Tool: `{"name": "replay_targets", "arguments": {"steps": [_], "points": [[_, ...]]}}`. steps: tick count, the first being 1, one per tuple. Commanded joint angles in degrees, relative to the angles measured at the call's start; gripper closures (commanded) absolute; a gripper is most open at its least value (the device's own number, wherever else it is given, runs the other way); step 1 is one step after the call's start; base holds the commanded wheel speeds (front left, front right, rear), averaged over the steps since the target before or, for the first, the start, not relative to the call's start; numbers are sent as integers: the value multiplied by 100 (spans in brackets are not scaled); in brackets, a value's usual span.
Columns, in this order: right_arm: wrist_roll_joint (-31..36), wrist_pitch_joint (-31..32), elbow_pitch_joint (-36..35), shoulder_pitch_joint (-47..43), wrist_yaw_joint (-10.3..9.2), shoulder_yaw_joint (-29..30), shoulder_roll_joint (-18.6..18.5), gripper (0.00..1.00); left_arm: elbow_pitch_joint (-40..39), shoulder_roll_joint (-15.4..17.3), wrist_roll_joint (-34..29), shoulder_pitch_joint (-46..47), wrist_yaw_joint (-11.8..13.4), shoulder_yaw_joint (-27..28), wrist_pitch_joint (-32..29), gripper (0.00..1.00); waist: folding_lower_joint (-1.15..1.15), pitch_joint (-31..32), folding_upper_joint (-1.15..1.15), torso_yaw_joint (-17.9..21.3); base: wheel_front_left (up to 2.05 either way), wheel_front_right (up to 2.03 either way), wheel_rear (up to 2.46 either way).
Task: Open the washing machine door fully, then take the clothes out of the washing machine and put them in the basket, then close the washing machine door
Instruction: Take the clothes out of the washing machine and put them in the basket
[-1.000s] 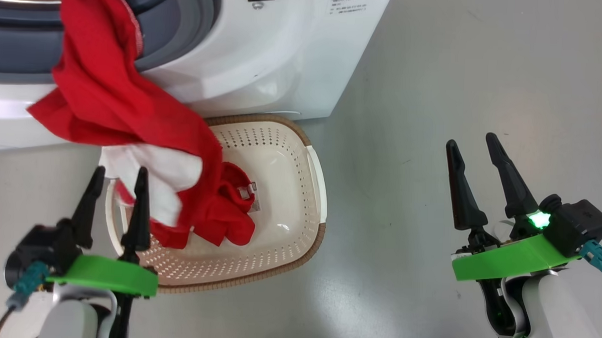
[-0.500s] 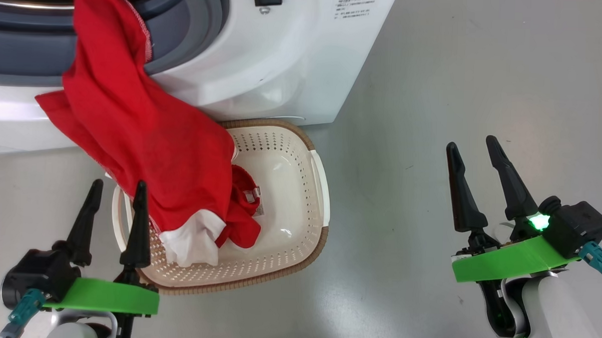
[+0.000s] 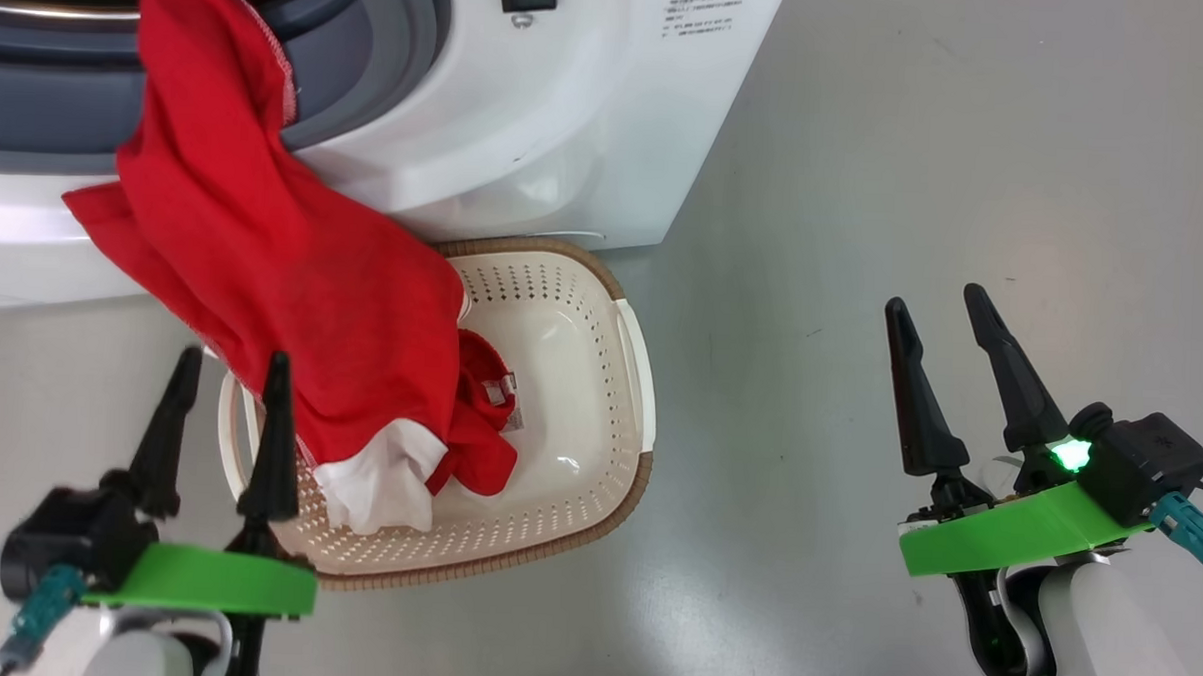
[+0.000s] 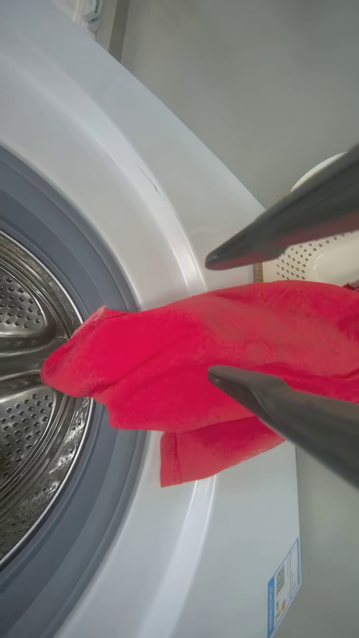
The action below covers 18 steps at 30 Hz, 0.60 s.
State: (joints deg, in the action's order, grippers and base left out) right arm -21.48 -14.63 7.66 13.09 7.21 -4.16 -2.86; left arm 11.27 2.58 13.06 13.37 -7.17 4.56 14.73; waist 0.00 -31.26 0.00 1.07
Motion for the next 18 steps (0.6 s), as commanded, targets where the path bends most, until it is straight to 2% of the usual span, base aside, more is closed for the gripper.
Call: {"name": "replay_targets", "arguments": {"steps": [1, 13, 18], "points": [[4, -37, -126, -108, 28, -135, -1, 0, -156, 140, -49, 94, -32, 144, 27, 0, 0, -15, 0, -4, 0, 0, 0], [-36, -37, -143, -37, 28, -174, -1, 0, 290, 708, 154, 1502, -32, 149, 27, 0, 0, -180, 0, 37, 0, 0, 0], [-83, -37, -152, 21, 28, -201, -1, 0, 915, 862, 168, 2357, -32, 150, 27, 0, 0, -282, 0, 116, 0, 0, 0]]}}
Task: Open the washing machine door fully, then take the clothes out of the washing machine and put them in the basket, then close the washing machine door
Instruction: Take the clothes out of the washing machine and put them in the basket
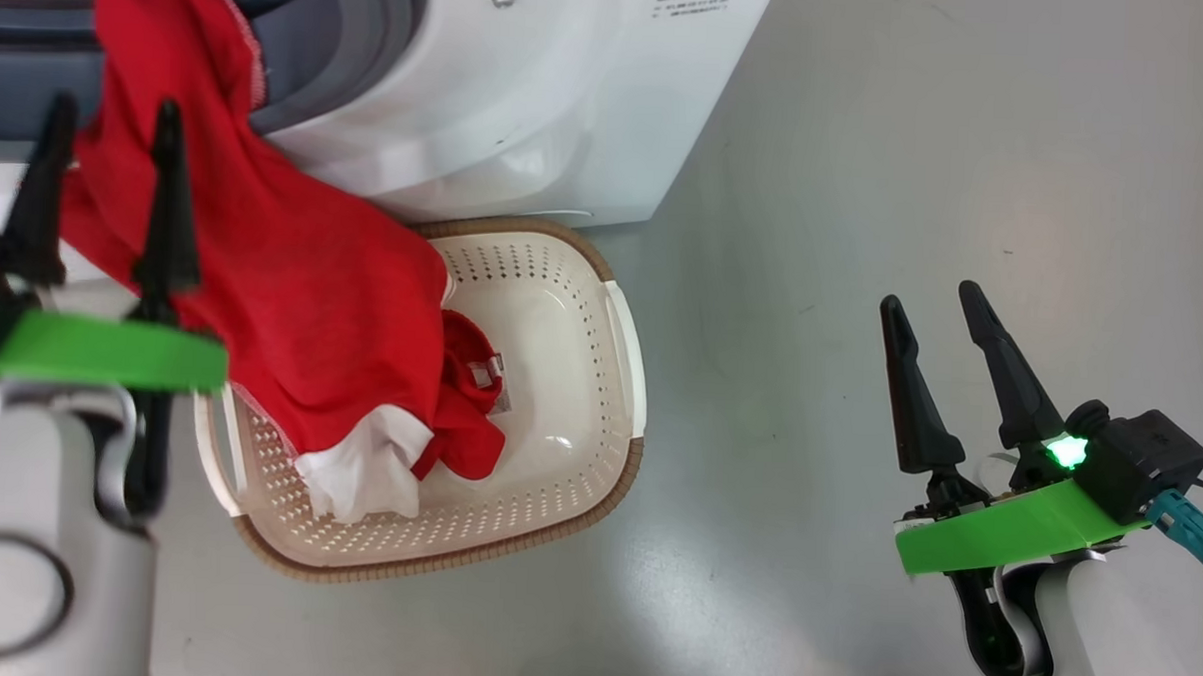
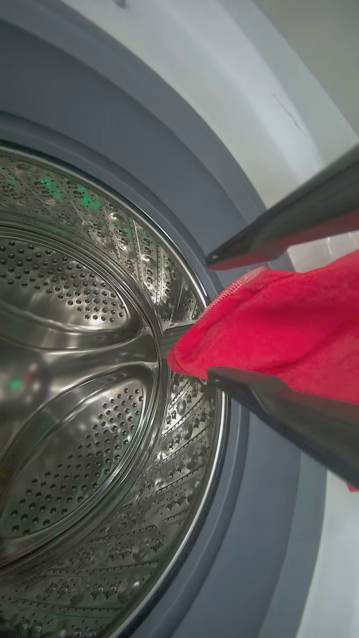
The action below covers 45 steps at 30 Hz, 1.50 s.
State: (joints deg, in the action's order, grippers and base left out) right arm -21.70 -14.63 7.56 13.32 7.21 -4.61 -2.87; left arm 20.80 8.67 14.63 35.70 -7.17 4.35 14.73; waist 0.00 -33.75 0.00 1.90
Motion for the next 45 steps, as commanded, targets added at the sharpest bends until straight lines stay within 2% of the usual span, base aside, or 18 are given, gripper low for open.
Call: {"name": "replay_targets", "arguments": {"steps": [1, 16, 28, 35, 36, 37, 38, 40, 41, 45], "points": [[-68, -37, -142, 13, 28, -164, 0, 0, 98, 272, 43, 269, -32, 163, 27, 0, 0, -51, 0, 50, 0, 0, 0], [-250, -37, -187, 121, 28, -332, 0, 0, 2175, 885, 131, 1684, -32, -2, 27, 0, 0, -258, 0, 510, 0, 0, 0], [-370, -37, -237, 134, 28, -490, 0, 0, 3247, 1218, 301, 2451, -32, -190, 27, 0, 0, -341, 0, 803, 0, 0, 0], [-405, -37, -258, 144, 28, -526, 0, 0, 3505, 1277, 344, 2746, -32, -309, 27, 0, 0, -383, 0, 875, 0, 0, 0], [-414, -37, -262, 141, 28, -525, 0, 0, 3554, 1296, 366, 2779, -32, -338, 27, 36, 0, -383, 0, 891, 0, 0, 0], [-418, -37, -266, 135, 28, -525, 0, 0, 3579, 1301, 378, 2785, -32, -358, 27, 56, 0, -378, 0, 896, 0, 0, 0], [-418, -37, -266, 135, 28, -525, 0, 0, 3579, 1301, 378, 2785, -32, -358, 27, 56, 0, -378, 0, 896, 0, 0, 0], [-422, -37, -270, 120, 28, -521, 0, 0, 3613, 1310, 393, 2792, -32, -407, 27, 89, 0, -368, 0, 897, 0, 0, 0], [-422, -37, -269, 114, 28, -519, 0, 0, 3625, 1309, 406, 2792, -32, -429, 27, 100, 0, -362, 0, 892, 0, 0, 0], [-411, -37, -257, 116, 28, -519, 0, 0, 3616, 1308, 473, 2757, -32, -491, 27, 100, 0, -330, 0, 865, 0, 0, 0]]}}
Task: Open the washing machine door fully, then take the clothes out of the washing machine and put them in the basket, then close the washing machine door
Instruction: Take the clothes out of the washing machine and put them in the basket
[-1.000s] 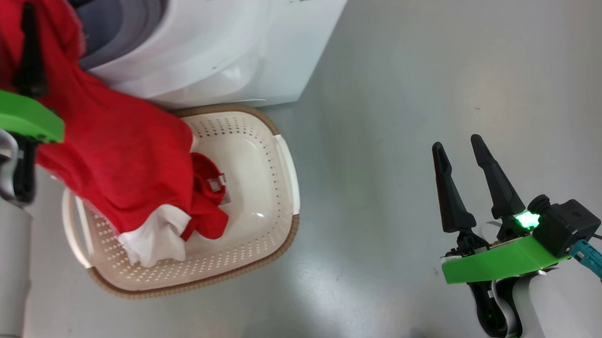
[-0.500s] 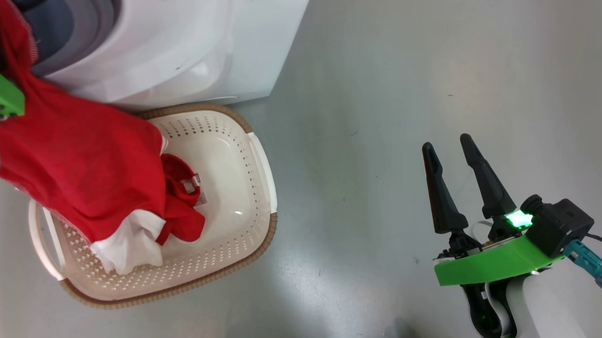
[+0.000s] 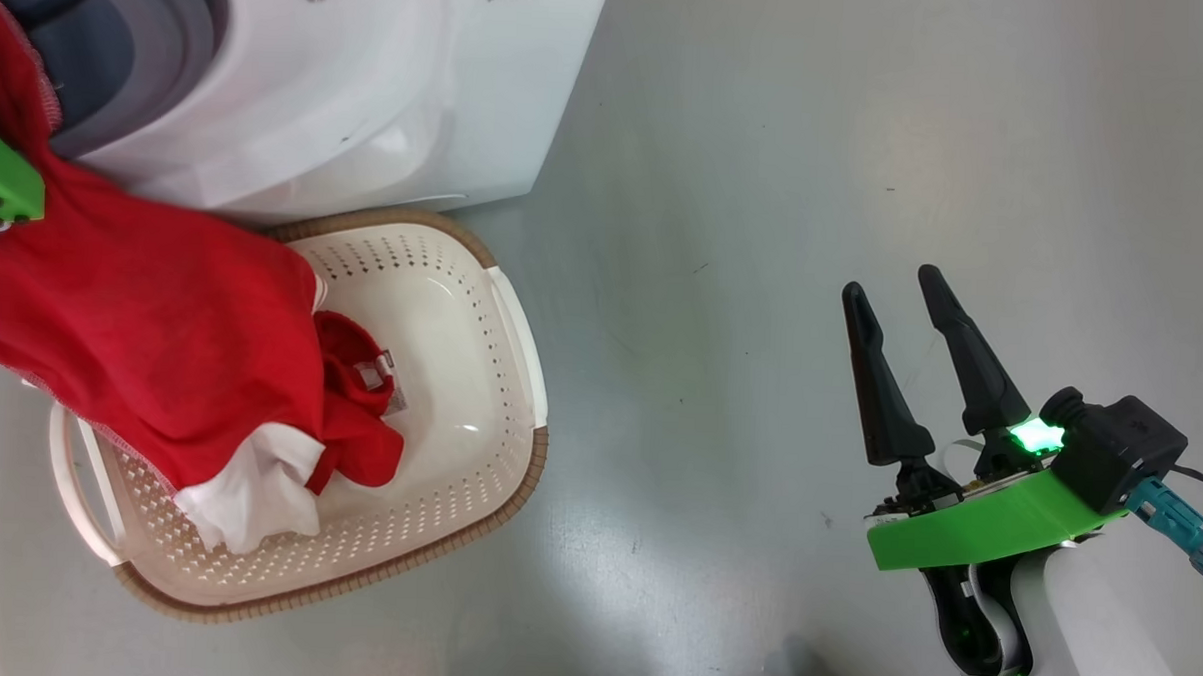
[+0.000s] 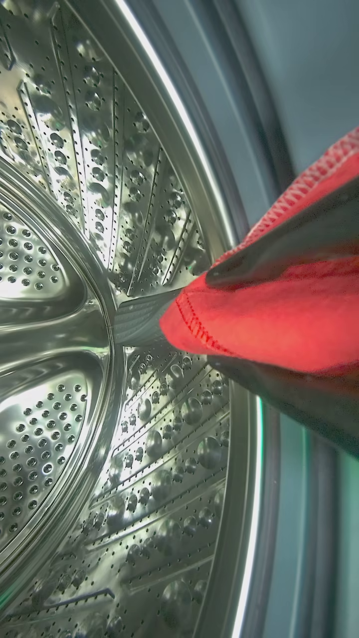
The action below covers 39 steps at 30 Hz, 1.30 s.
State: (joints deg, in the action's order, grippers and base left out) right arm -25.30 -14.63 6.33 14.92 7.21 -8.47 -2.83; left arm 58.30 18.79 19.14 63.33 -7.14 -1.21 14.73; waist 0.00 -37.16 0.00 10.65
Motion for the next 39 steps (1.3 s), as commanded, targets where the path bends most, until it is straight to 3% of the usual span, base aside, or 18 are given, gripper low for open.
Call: {"name": "replay_targets", "arguments": {"steps": [1, 16, 39], "points": [[-46, -37, -132, -40, 28, -132, -5, 0, -149, 293, 41, -19, -35, 50, 27, 100, 0, 17, 0, -19, 0, 0, 0], [105, -37, -64, -97, 28, -23, -5, 0, -1026, 19, 502, -644, -35, 22, 27, 100, 0, 288, 0, -300, 0, 0, 0], [303, -37, 25, -270, 28, 241, -5, 0, -3182, -925, 425, -2982, -35, 501, 27, 100, 0, 692, 0, -900, 0, 0, 0]]}}
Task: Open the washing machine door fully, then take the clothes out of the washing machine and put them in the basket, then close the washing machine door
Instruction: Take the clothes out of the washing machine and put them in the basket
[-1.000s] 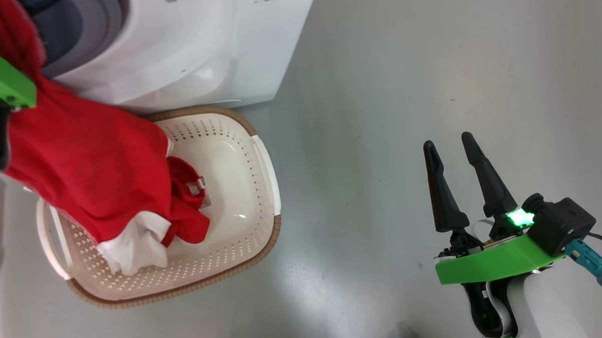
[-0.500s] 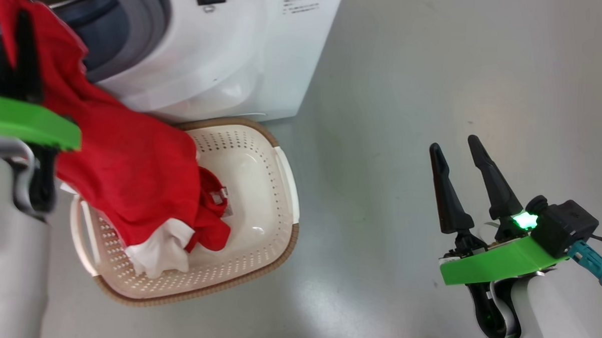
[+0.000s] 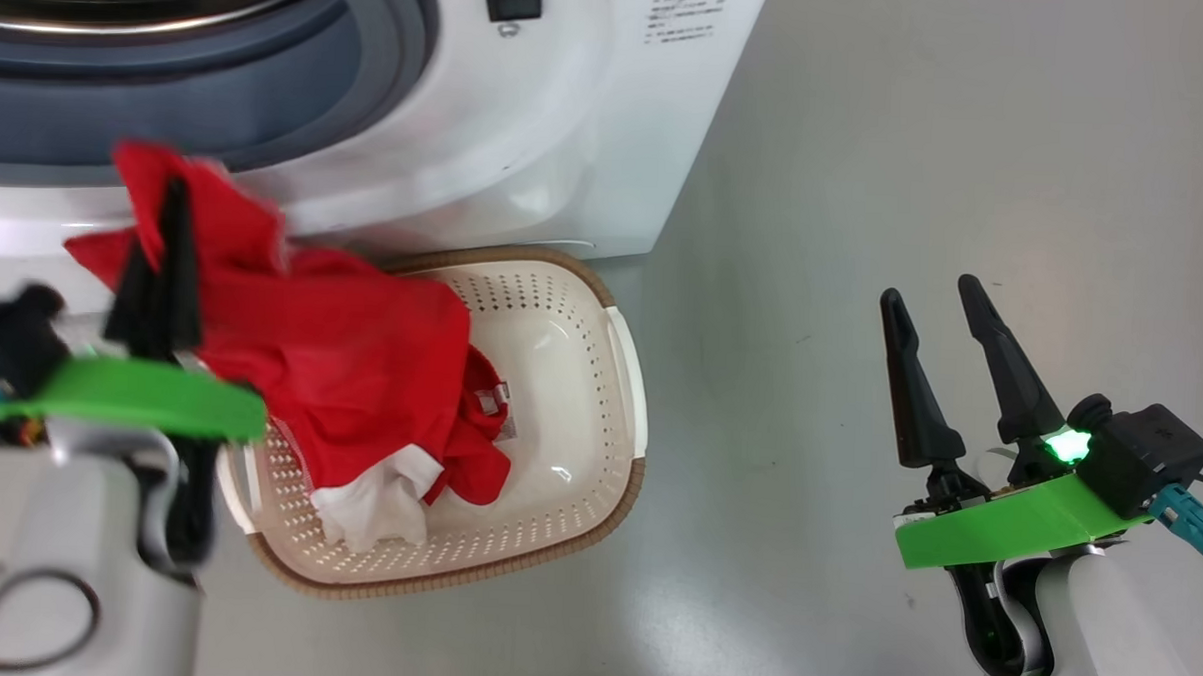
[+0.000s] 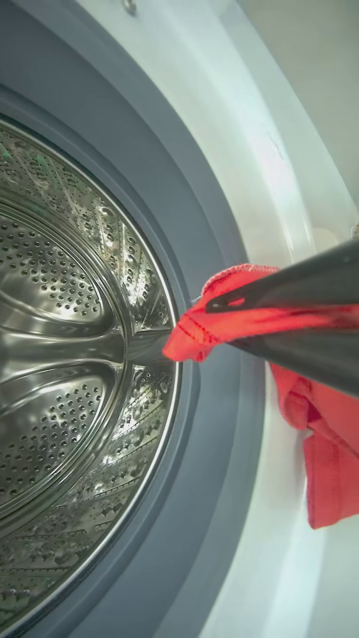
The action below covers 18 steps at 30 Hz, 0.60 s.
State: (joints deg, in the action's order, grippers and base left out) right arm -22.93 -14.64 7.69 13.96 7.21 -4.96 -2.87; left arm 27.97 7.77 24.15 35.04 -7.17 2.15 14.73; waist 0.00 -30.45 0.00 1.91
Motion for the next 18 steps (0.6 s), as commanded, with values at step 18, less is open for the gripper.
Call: {"name": "replay_targets", "arguments": {"steps": [18], "points": [[73, -36, -172, -48, 28, -98, 0, 0, 611, -100, -81, -852, -32, -168, 27, 100, 0, -393, 0, 3, 0, 0, 0]]}}
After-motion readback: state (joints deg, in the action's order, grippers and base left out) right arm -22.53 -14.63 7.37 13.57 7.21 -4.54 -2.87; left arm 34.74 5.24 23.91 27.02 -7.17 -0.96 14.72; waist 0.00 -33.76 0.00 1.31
